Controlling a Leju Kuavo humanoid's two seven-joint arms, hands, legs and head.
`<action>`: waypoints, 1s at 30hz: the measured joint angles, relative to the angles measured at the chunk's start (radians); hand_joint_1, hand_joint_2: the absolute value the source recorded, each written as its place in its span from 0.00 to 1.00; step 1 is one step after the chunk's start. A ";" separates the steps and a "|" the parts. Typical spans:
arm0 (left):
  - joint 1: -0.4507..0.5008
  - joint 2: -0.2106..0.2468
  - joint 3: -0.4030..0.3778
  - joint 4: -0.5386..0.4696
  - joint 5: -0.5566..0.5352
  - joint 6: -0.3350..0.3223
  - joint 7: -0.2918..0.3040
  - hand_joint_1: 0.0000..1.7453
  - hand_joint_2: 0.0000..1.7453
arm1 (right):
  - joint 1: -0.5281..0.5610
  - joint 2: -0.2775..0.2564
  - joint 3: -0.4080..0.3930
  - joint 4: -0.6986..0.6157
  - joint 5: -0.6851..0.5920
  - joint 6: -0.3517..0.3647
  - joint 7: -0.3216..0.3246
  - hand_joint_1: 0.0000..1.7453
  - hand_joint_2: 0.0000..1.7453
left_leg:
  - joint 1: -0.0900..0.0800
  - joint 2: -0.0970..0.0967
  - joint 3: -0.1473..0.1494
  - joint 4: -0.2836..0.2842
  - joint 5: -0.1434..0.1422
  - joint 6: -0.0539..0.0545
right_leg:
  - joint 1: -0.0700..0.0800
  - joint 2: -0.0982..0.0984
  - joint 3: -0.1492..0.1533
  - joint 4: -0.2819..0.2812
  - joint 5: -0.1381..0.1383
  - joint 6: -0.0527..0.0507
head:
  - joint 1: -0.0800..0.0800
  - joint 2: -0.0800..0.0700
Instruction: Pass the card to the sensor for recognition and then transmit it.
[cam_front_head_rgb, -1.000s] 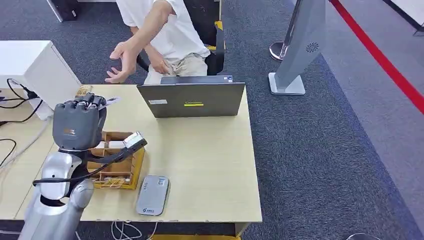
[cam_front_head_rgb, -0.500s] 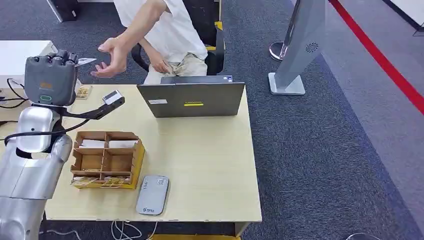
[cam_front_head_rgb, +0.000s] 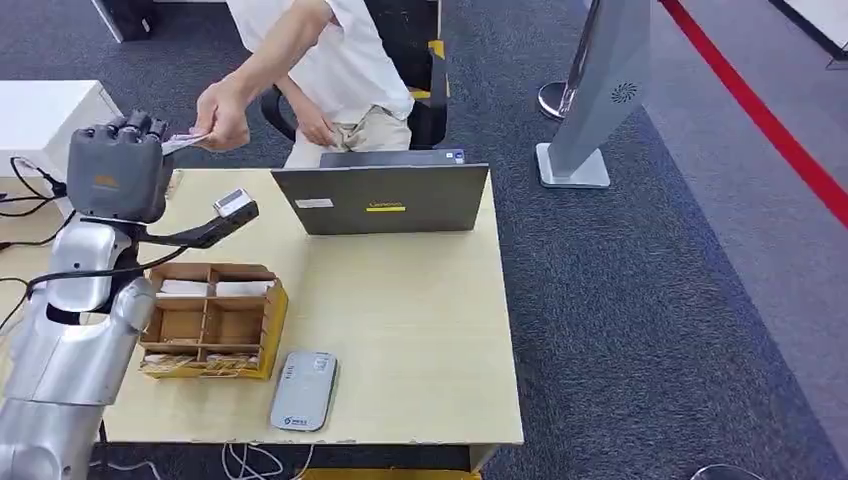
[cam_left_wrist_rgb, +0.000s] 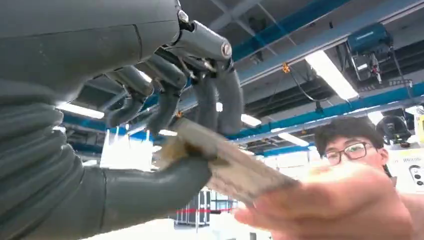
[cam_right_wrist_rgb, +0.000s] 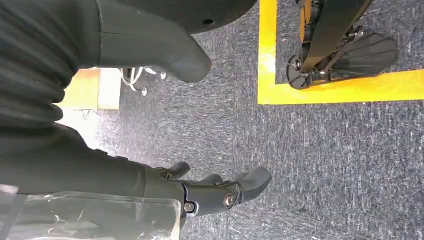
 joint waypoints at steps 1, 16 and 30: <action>0.004 0.000 0.000 -0.009 0.006 -0.003 -0.001 0.00 1.00 | -0.001 0.000 0.000 0.000 0.000 0.000 0.000 0.00 1.00 | 0.000 0.000 0.000 0.000 0.000 0.000 | 0.000 0.000 0.000 0.000 0.000 0.000 | 0.000 0.000; 0.085 -0.004 0.000 -0.126 0.039 -0.002 -0.010 0.00 1.00 | 0.000 0.000 -0.001 0.000 -0.009 -0.009 -0.002 0.00 1.00 | 0.000 -0.001 0.000 0.000 0.000 0.000 | 0.000 -0.001 0.001 0.000 0.000 0.000 | 0.000 0.000; 0.473 -0.003 -0.056 -0.506 0.166 -0.160 -0.031 0.00 1.00 | 0.012 -0.003 -0.060 -0.003 -0.078 0.010 -0.037 0.00 1.00 | 0.000 0.000 0.000 -0.001 -0.002 -0.001 | 0.000 0.000 -0.001 -0.001 -0.002 0.002 | 0.000 0.000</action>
